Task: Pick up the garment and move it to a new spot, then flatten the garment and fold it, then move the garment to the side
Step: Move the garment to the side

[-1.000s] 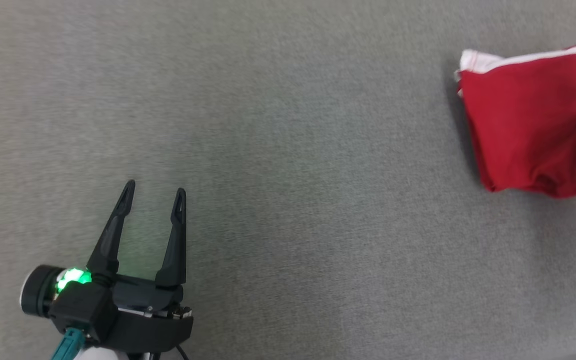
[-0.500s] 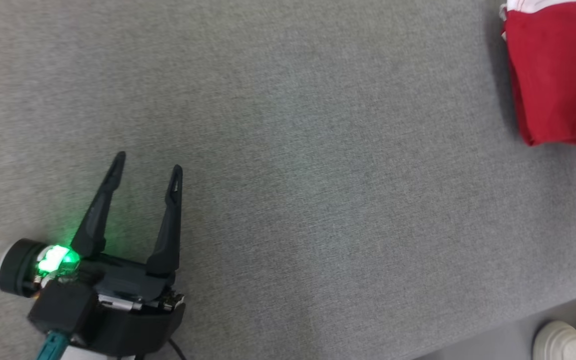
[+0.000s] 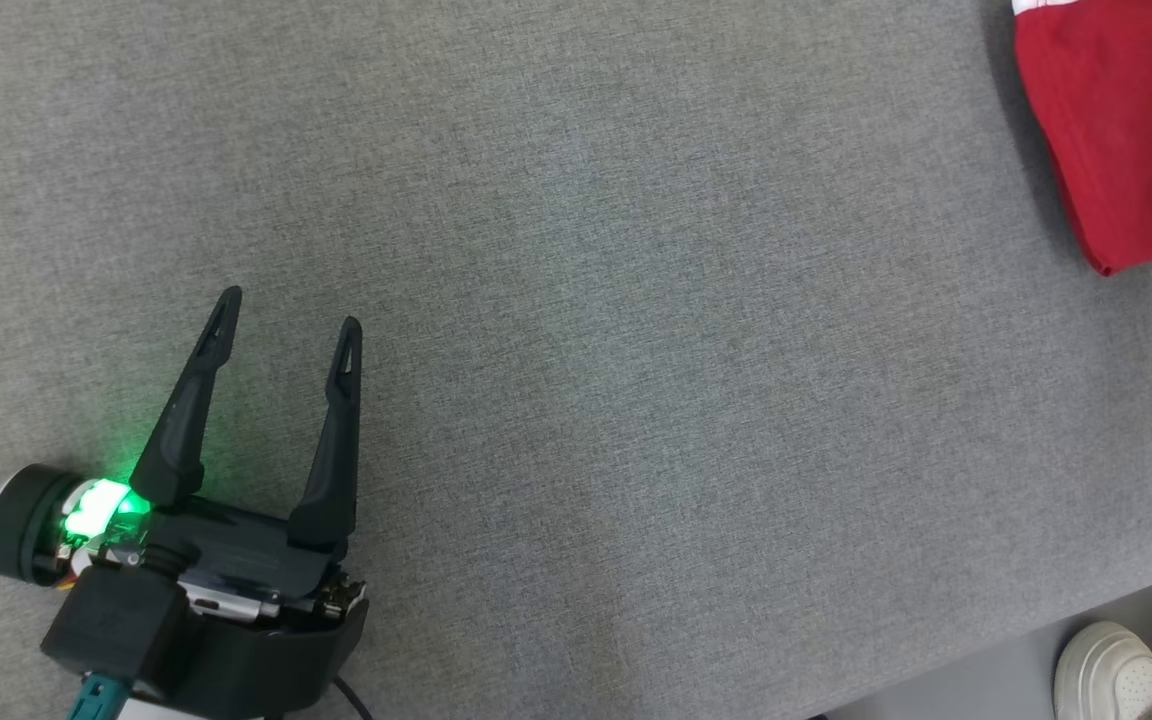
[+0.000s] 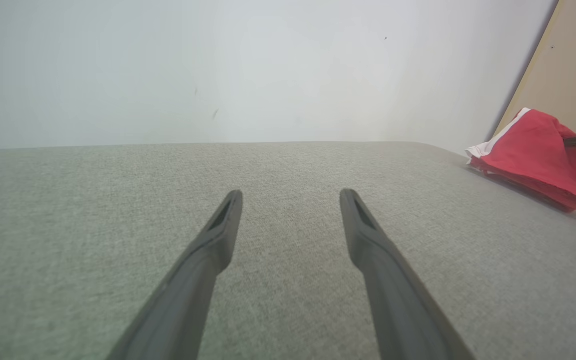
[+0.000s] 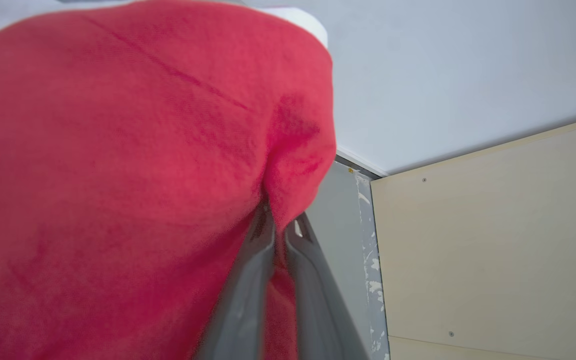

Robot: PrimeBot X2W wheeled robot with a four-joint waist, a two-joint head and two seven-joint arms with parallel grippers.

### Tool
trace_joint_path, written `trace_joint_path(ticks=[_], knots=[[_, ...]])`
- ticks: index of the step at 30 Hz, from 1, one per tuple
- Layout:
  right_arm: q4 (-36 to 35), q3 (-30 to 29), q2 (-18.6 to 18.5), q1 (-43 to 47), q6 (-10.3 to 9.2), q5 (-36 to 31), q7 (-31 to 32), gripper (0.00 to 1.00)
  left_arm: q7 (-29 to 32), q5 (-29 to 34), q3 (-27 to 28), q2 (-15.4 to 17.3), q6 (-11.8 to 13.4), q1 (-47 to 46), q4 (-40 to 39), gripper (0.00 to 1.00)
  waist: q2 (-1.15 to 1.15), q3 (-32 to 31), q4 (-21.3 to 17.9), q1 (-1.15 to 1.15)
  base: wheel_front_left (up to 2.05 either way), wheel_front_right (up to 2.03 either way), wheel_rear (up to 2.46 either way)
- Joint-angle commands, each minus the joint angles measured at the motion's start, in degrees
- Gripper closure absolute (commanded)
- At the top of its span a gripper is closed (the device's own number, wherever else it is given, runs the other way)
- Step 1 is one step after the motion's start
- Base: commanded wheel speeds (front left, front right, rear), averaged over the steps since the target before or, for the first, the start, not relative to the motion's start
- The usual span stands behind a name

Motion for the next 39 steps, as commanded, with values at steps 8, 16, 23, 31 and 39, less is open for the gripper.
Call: trace_joint_path(ticks=[8,16,23,31,39], knots=[[0.8,-1.7,1.1,1.8,-0.16,-1.2,-4.0,0.0,0.4,-0.6,-0.4,-1.3,0.0,0.2,2.2,0.0,0.0,-2.3,1.9,0.01,0.0,0.0,0.0],[-3.5,-4.1,3.8,8.7,-0.16,0.3,-9.7,0.0,0.3,-1.2,2.0,-3.8,0.1,2.6,2.9,0.0,0.0,-9.0,6.8,0.01,0.0,0.0,0.0],[-11.6,-6.4,9.1,18.9,-0.16,3.6,-12.7,0.0,0.2,-2.4,7.7,-5.5,0.3,8.4,6.9,0.0,0.0,-18.3,10.4,0.01,0.0,0.0,0.0],[-17.1,-5.9,16.4,31.5,-0.16,6.8,-15.2,0.0,0.2,-2.3,12.6,-6.8,0.4,14.9,11.0,0.0,0.0,-28.6,12.2,0.01,0.0,0.0,0.0],[-15.8,-4.1,20.5,39.5,-0.16,9.7,-18.6,0.0,0.2,-2.1,13.5,-7.6,1.3,20.6,12.8,0.0,0.0,-36.8,13.3,0.01,0.0,0.0,0.0]])
